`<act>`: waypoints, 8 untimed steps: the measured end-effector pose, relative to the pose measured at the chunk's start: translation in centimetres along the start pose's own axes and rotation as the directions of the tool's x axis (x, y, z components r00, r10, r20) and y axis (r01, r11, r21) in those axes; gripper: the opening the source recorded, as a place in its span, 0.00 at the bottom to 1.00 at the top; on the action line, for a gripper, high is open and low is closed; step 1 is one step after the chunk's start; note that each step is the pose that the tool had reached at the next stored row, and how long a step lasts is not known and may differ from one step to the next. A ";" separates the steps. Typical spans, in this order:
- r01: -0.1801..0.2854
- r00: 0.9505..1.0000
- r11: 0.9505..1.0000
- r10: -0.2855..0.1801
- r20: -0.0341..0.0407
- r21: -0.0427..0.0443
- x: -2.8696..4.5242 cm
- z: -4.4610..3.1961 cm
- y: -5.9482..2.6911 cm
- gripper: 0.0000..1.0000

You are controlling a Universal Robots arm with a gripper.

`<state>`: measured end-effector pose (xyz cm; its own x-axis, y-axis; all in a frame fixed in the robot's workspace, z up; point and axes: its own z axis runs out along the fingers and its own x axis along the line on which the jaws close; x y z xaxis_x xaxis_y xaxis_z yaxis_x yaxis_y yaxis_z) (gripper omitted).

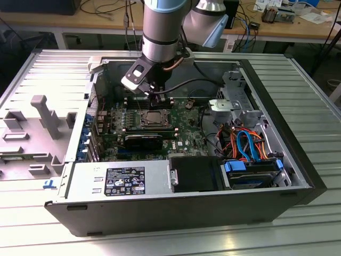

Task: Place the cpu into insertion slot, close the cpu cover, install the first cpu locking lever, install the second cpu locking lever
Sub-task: 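Install the first cpu locking lever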

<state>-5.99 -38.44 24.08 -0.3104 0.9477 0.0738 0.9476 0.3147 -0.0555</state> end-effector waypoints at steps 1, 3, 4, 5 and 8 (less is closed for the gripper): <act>0.006 1.000 1.000 -0.006 0.000 0.000 0.00 0.00 0.00 0.11; 0.021 1.000 1.000 -0.021 0.001 0.002 0.00 0.00 0.00 0.11; 0.030 1.000 1.000 -0.030 0.002 0.002 0.00 0.00 0.00 0.11; 0.035 0.999 0.999 -0.035 0.002 0.003 0.00 0.00 0.00 0.11; 0.053 0.999 0.999 -0.053 0.003 0.004 0.00 0.00 0.00 0.11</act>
<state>-5.99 -38.44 24.08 -0.3607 0.9297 0.0738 0.9294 0.3650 -0.0555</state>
